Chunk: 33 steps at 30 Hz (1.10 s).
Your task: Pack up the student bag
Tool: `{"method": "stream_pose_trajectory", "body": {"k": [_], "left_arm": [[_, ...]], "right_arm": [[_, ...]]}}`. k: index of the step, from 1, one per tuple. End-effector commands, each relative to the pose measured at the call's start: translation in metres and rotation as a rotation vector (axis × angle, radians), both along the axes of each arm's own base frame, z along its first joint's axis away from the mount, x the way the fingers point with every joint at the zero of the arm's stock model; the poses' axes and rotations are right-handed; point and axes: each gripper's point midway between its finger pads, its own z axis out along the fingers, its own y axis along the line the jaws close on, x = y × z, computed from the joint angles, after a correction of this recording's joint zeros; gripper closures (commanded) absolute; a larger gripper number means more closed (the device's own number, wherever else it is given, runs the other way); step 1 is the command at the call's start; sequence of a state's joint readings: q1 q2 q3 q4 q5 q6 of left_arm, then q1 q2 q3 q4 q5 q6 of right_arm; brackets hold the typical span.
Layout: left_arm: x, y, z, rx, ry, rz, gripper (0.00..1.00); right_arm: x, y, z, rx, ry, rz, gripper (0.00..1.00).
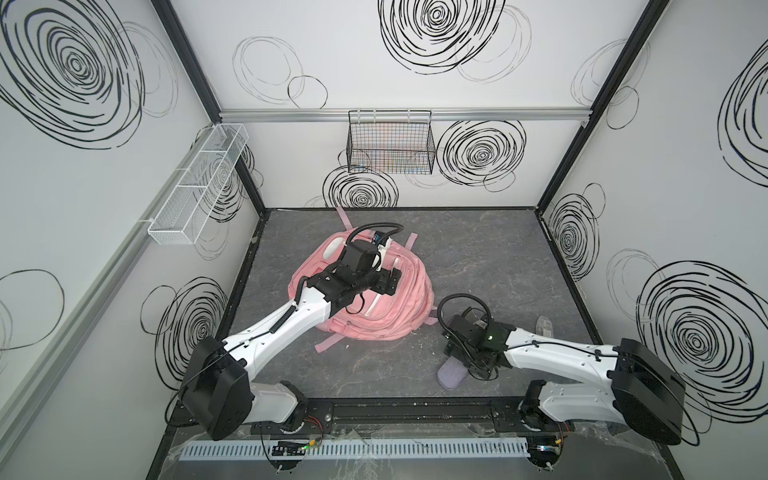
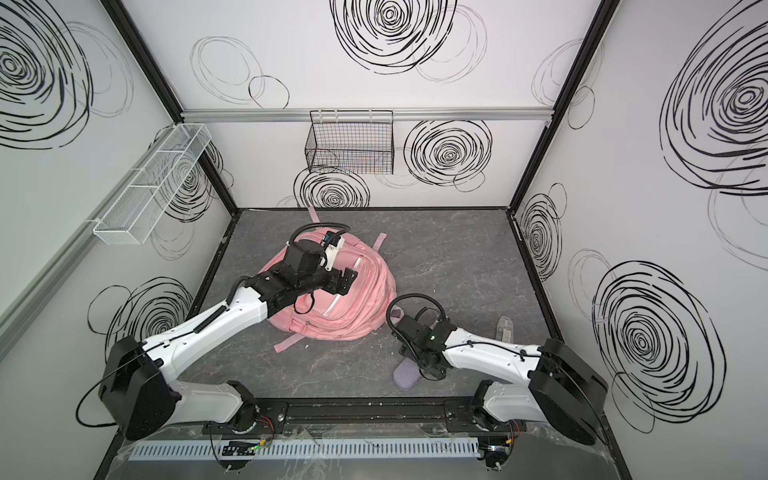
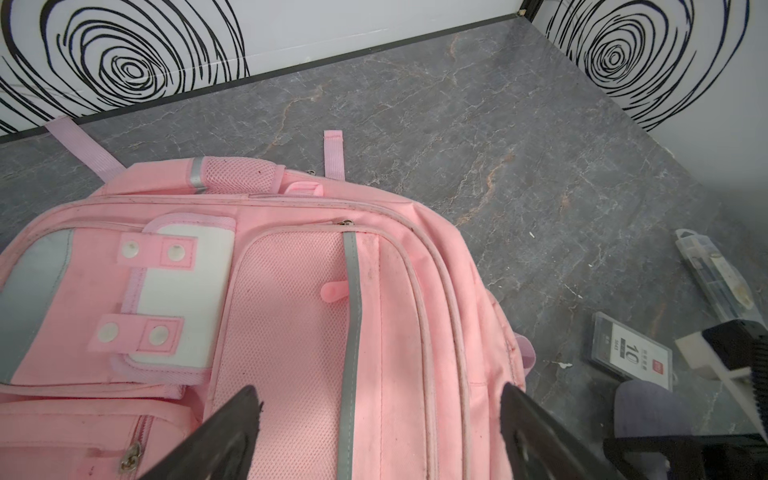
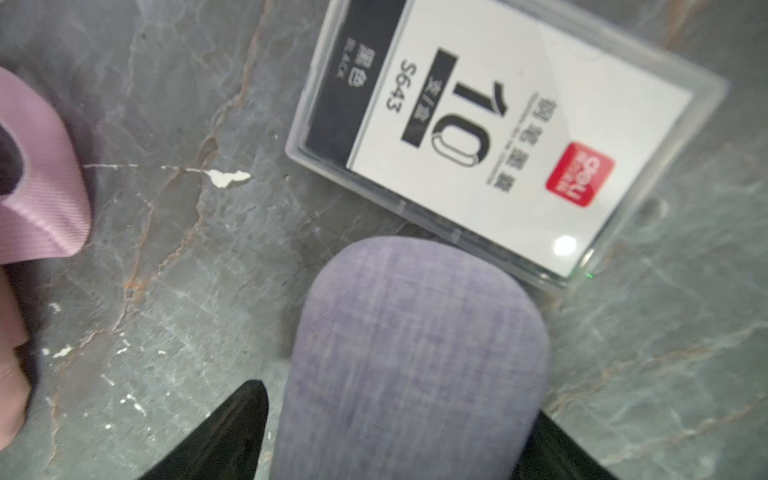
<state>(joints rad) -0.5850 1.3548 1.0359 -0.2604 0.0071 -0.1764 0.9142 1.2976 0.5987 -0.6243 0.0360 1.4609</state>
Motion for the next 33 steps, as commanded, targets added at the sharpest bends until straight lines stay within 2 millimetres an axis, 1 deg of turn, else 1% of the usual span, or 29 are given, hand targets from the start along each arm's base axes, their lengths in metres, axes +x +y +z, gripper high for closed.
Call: {"method": "stream_pose_trajectory", "body": {"k": [1, 3, 6, 8, 11, 13, 15, 18, 21, 23, 24, 27, 28, 29, 31, 32, 33], "left_arm": [[0.006, -0.002, 0.009, -0.031, -0.021, 0.002, 0.08], [0.006, 0.001, 0.011, -0.024, -0.031, 0.004, 0.08], [0.005, 0.002, 0.011, -0.009, -0.04, -0.004, 0.08], [0.004, 0.001, 0.009, -0.003, -0.035, -0.014, 0.08], [0.003, -0.002, 0.002, 0.005, -0.013, -0.03, 0.09], [0.003, -0.005, -0.007, 0.018, 0.005, -0.037, 0.09], [0.001, -0.009, -0.021, 0.055, 0.037, -0.038, 0.08], [-0.003, -0.019, -0.04, 0.11, 0.081, -0.052, 0.06], [-0.008, -0.033, -0.057, 0.134, 0.119, -0.077, 0.07], [-0.008, -0.038, -0.066, 0.154, 0.136, -0.077, 0.1], [-0.005, -0.036, -0.07, 0.176, 0.138, -0.058, 0.11], [0.006, -0.025, -0.079, 0.252, 0.126, 0.008, 0.19], [0.009, -0.022, -0.081, 0.275, 0.119, 0.024, 0.2], [0.011, -0.019, -0.084, 0.295, 0.116, 0.036, 0.2], [0.011, -0.017, -0.091, 0.321, 0.125, 0.039, 0.25], [0.012, -0.016, -0.094, 0.336, 0.125, 0.045, 0.3], [0.012, -0.016, -0.095, 0.35, 0.122, 0.043, 0.41]], "right_arm": [[-0.002, 0.0, -0.011, -0.055, 0.056, 0.091, 0.2], [0.001, 0.002, -0.013, -0.069, 0.057, 0.118, 0.23], [0.006, 0.008, -0.01, -0.045, 0.032, 0.141, 0.31], [0.012, 0.015, -0.004, -0.009, -0.003, 0.154, 0.38], [0.022, 0.027, 0.011, 0.052, -0.077, 0.181, 0.5], [0.028, 0.029, 0.024, 0.079, -0.128, 0.183, 0.54], [0.034, 0.03, 0.039, 0.101, -0.191, 0.182, 0.57], [0.044, 0.025, 0.058, 0.103, -0.282, 0.181, 0.58], [0.053, 0.019, 0.071, 0.1, -0.36, 0.18, 0.58], [0.057, 0.015, 0.077, 0.104, -0.404, 0.176, 0.58], [0.058, 0.014, 0.08, 0.113, -0.427, 0.175, 0.58], [0.061, 0.01, 0.087, 0.139, -0.469, 0.156, 0.58], [0.061, 0.01, 0.089, 0.148, -0.48, 0.152, 0.58], [0.062, 0.009, 0.091, 0.155, -0.489, 0.148, 0.58], [0.062, 0.008, 0.092, 0.161, -0.5, 0.143, 0.58], [0.063, 0.008, 0.093, 0.164, -0.505, 0.143, 0.58], [0.064, 0.008, 0.095, 0.165, -0.51, 0.145, 0.58]]}}
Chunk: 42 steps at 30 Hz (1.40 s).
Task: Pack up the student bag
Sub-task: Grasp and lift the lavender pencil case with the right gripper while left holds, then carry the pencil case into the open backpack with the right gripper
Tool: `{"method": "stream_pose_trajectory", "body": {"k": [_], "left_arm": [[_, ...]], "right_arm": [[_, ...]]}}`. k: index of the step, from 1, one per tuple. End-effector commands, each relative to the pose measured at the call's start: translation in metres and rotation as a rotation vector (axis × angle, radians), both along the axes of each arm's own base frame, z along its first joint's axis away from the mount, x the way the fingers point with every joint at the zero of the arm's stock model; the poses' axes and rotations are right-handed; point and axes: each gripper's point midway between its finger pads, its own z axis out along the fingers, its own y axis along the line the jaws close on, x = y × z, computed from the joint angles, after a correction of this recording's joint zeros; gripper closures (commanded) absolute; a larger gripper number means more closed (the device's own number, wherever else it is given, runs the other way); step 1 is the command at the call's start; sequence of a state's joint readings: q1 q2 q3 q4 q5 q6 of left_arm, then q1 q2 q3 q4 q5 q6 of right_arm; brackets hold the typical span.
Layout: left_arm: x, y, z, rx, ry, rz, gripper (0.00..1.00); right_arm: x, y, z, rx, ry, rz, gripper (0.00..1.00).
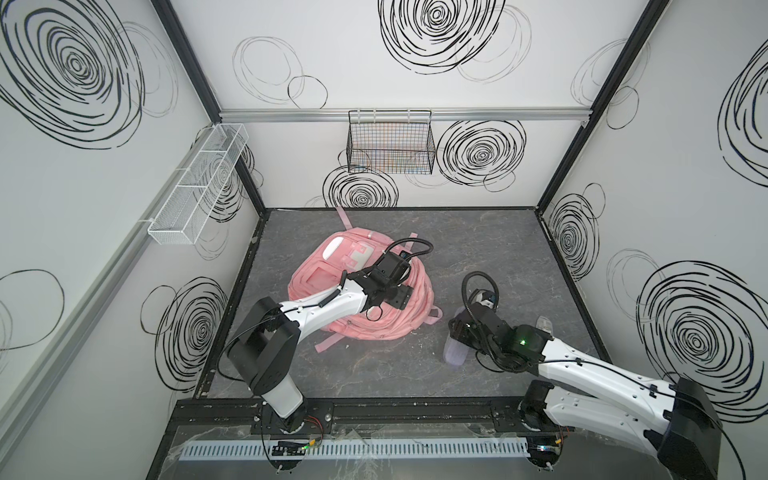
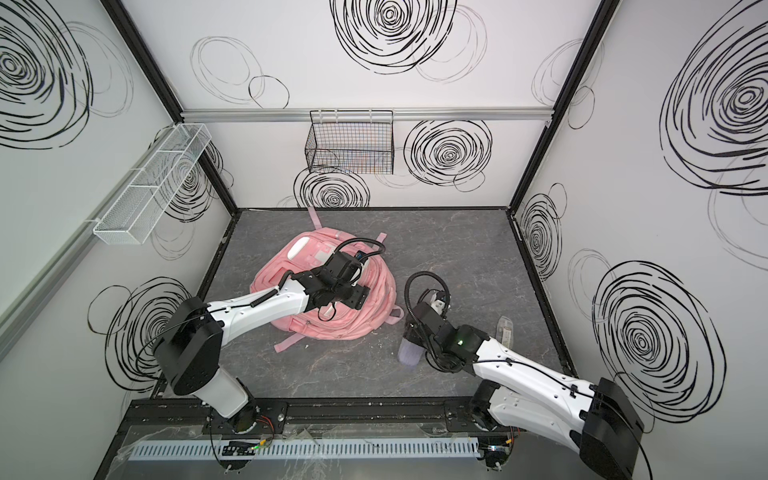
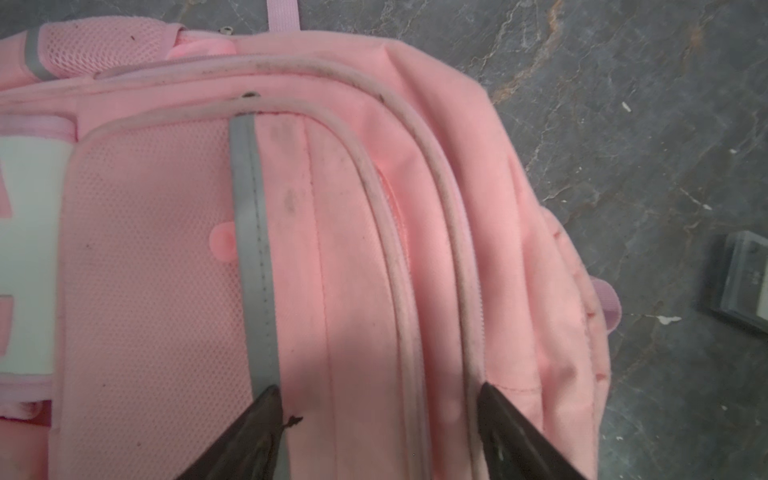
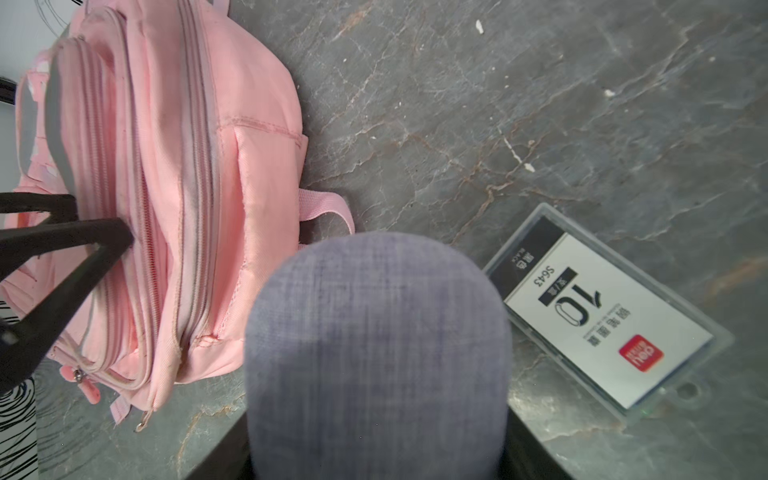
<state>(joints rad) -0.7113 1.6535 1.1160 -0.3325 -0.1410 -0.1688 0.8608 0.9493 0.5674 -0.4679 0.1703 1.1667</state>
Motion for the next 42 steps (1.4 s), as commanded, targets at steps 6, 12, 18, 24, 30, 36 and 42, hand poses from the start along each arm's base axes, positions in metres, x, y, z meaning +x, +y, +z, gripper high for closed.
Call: {"method": "stream_pose_trajectory", "body": {"k": [6, 12, 18, 24, 30, 36, 42], "left_arm": [[0.018, 0.024, 0.009, 0.126, -0.104, 0.078, 0.96], [0.02, 0.03, 0.034, 0.056, -0.167, 0.093, 1.0], [0.015, 0.024, 0.045, -0.013, -0.185, 0.06, 0.91], [0.003, -0.001, 0.013, 0.035, -0.059, -0.024, 0.53], [0.013, 0.01, 0.003, 0.036, -0.023, 0.009, 0.54], [0.011, 0.005, -0.009, 0.02, 0.022, -0.014, 0.54], [0.014, 0.011, -0.017, 0.091, 0.009, -0.003, 0.6]], "right_arm": [[0.016, 0.001, 0.022, 0.021, -0.102, -0.018, 0.58], [0.022, 0.005, 0.034, 0.017, -0.123, -0.015, 0.57], [0.021, 0.006, 0.031, 0.029, -0.116, -0.02, 0.57], [0.024, 0.01, 0.031, 0.036, -0.114, -0.016, 0.57], [0.023, 0.012, 0.028, 0.032, -0.105, -0.002, 0.56], [0.02, 0.01, 0.018, 0.026, -0.088, 0.004, 0.56], [0.017, 0.008, 0.013, 0.051, -0.077, -0.009, 0.56]]}}
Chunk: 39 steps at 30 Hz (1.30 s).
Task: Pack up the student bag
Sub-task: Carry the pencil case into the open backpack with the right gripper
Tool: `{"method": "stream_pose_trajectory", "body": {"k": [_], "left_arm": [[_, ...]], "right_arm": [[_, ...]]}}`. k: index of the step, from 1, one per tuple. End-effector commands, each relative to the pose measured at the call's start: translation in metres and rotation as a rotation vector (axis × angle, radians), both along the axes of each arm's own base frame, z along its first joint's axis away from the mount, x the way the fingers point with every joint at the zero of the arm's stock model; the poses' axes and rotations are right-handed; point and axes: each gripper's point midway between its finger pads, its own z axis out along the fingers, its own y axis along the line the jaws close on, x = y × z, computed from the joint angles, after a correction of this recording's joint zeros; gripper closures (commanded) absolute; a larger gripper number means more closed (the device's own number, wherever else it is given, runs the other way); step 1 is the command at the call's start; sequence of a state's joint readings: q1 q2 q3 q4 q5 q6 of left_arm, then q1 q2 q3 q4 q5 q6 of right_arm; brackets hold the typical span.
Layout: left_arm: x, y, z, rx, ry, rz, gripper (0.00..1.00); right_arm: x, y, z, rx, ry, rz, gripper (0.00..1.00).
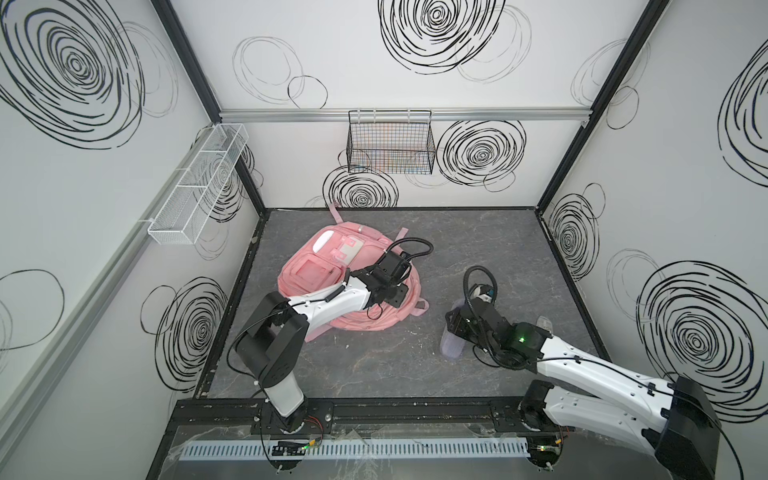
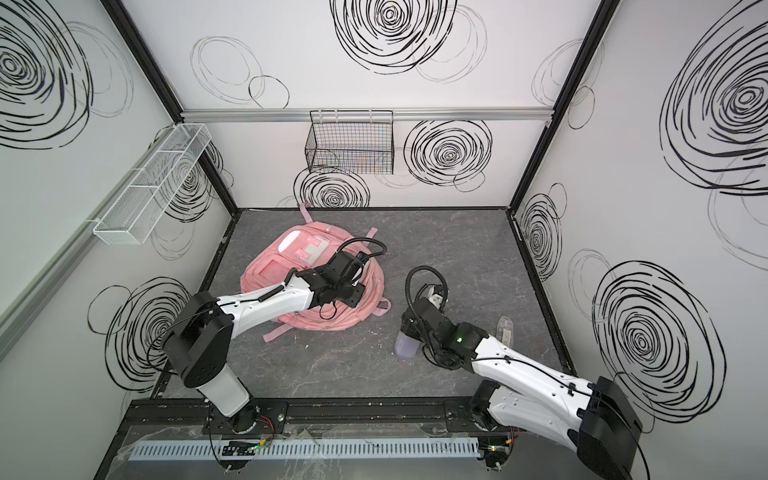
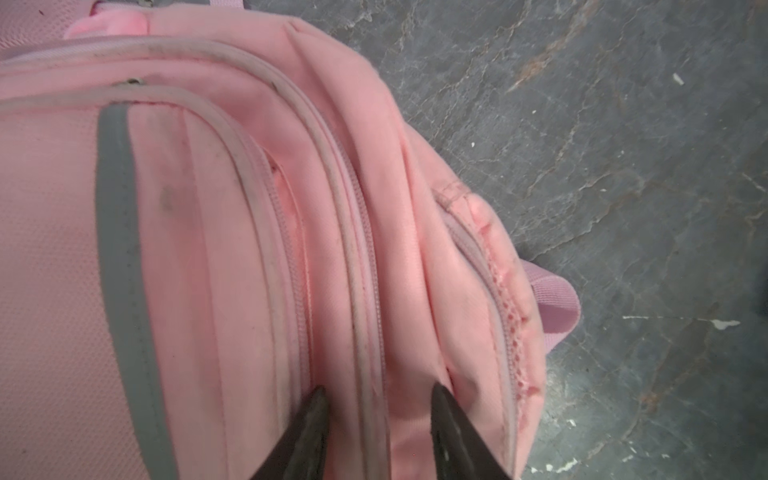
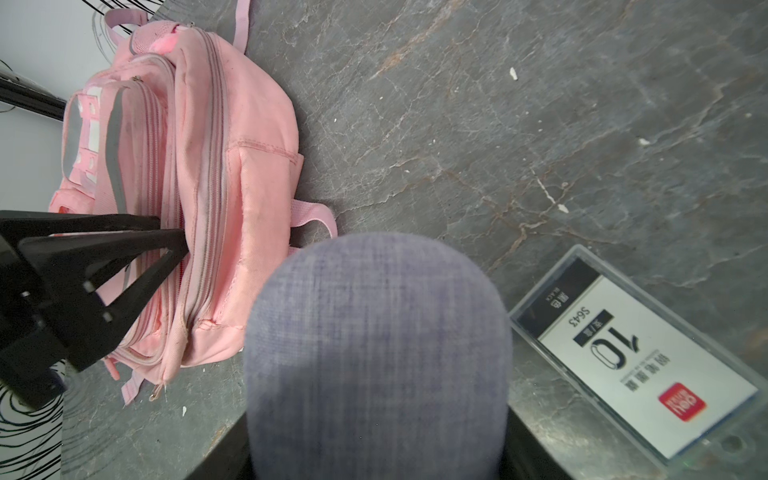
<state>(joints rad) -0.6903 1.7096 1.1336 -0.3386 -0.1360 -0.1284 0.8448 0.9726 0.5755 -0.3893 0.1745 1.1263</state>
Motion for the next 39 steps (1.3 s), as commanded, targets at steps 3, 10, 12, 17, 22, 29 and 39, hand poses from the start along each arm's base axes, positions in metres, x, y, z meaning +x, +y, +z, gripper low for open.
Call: {"method": "stream_pose_trajectory", "body": {"k": [3, 10, 12, 17, 22, 29, 39], "left_arm": [[0.008, 0.007, -0.003, 0.069, -0.017, 0.013, 0.64], [0.011, 0.014, -0.008, 0.117, -0.021, 0.029, 0.65], [0.011, 0.013, -0.008, 0.116, -0.022, 0.028, 0.7], [0.014, 0.016, -0.002, 0.126, -0.041, 0.032, 0.89], [0.018, 0.019, 0.015, 0.091, -0.077, 0.047, 1.0], [0.008, 0.002, 0.086, -0.179, -0.169, -0.011, 1.0], [0.0, 0.006, 0.19, -0.389, -0.308, -0.017, 1.0]], "right_arm": [[0.002, -0.002, 0.003, 0.031, -0.018, -0.019, 0.56], [0.002, -0.003, 0.002, 0.034, -0.018, -0.021, 0.56], [0.002, -0.004, 0.002, 0.04, -0.02, -0.025, 0.56], [0.002, -0.006, 0.005, 0.048, -0.032, -0.034, 0.56], [0.005, -0.007, 0.014, 0.06, -0.054, -0.043, 0.55], [0.018, 0.009, 0.042, 0.097, -0.112, -0.019, 0.56], [0.07, 0.088, 0.09, 0.254, -0.209, 0.082, 0.55]]}}
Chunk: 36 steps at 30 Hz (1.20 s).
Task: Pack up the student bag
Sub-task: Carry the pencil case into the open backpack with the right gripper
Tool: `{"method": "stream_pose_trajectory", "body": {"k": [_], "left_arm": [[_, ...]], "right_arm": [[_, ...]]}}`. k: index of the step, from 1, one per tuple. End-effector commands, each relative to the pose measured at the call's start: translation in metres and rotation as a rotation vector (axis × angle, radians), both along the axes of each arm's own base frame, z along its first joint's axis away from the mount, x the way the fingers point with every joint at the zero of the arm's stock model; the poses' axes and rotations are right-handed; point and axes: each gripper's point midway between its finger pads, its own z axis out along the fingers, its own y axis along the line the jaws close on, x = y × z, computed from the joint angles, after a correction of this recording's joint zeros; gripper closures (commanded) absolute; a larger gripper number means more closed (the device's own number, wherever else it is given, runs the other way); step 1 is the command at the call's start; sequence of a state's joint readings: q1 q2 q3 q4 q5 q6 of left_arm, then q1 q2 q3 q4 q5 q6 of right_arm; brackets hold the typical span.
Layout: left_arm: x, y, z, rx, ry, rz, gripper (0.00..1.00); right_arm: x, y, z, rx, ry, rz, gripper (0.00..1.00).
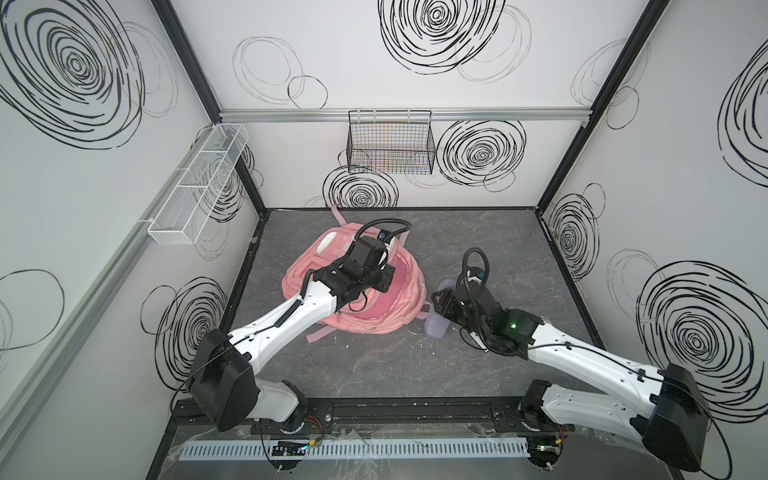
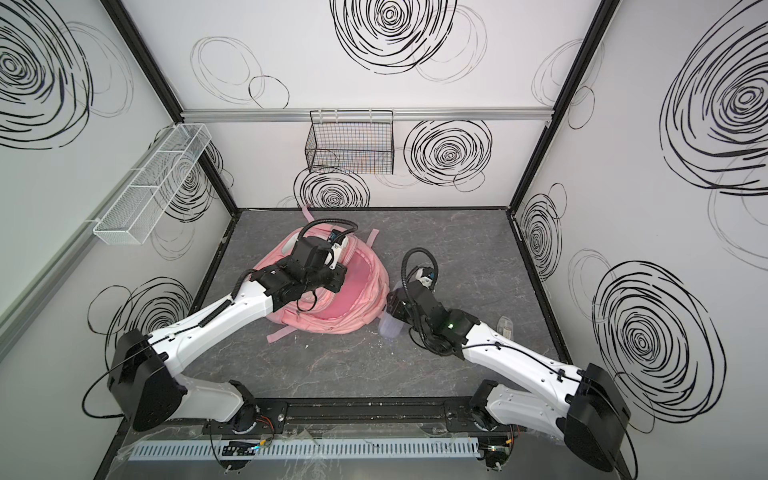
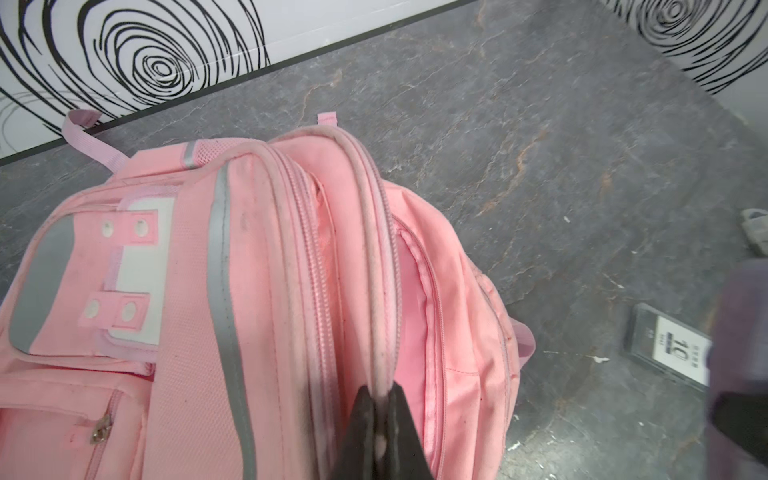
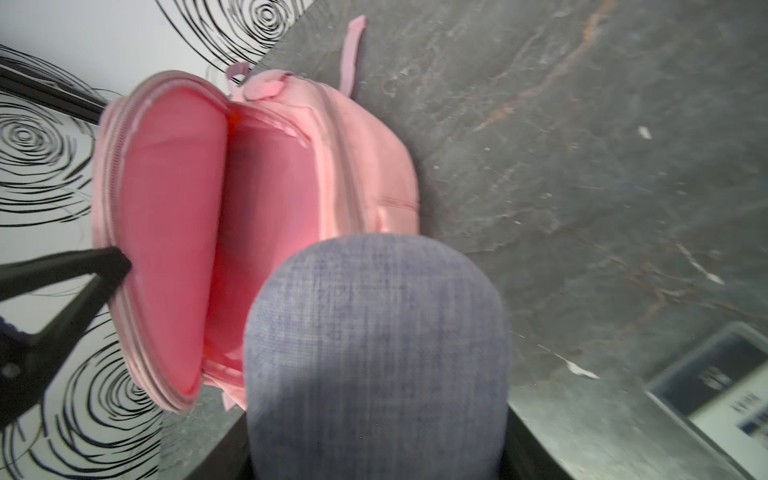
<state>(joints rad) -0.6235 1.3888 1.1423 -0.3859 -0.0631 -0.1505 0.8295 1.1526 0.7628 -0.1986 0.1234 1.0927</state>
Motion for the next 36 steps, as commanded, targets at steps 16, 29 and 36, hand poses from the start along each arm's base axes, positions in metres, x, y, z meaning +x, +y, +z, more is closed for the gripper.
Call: {"method": "stream_pose_trajectory", "body": {"k": [16, 29, 36], "left_arm": [[-0.009, -0.013, 0.111, -0.33, -0.153, -0.106, 1.0], [-0.003, -0.008, 0.133, -0.381, -0.165, -0.101, 1.0], [0.001, 0.001, 0.136, -0.383, -0.182, -0.079, 1.0]], "right_arm": [[0.08, 0.124, -0.02, 0.33, 0.049, 0.089, 0.55], [0.124, 0.181, -0.032, 0.454, 0.107, 0.139, 0.29], [0.123, 0.147, -0.022, 0.405, 0.056, 0.066, 0.01]]}}
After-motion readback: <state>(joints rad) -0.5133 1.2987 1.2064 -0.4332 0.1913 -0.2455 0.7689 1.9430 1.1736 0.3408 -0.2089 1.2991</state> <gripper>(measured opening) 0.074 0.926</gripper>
